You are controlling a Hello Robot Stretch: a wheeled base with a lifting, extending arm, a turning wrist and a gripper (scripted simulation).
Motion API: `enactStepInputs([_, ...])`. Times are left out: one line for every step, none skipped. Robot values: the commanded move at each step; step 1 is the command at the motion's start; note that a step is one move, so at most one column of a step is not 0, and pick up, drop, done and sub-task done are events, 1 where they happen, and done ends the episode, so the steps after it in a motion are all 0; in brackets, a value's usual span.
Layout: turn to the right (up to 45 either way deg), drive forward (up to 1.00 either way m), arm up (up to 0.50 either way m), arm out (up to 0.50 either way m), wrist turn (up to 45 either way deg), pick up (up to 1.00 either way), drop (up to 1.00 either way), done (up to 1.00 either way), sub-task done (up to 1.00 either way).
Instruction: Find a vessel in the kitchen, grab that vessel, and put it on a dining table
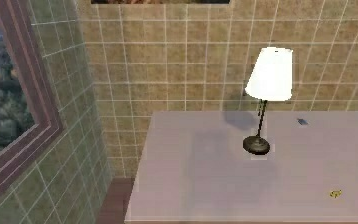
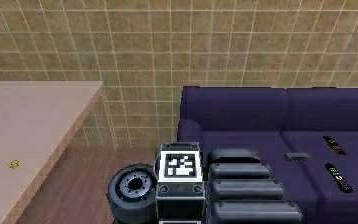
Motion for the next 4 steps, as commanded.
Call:
enactStepInputs([-45.0, 0.00, 0.00, 0.00, 0.0, 0.00, 0.00, 0.00, 0.00])
enactStepInputs([-6.0, 0.00, 0.00, 0.00, 0.0, 0.00, 0.00, 0.00, 0.00])
enactStepInputs([45.0, 0.00, 0.00, 0.00, 0.0, 0.00, 0.00, 0.00, 0.00])
enactStepInputs([3.0, 0.00, 0.00, 0.00, 0.0, 0.00, 0.00, 0.00, 0.00])
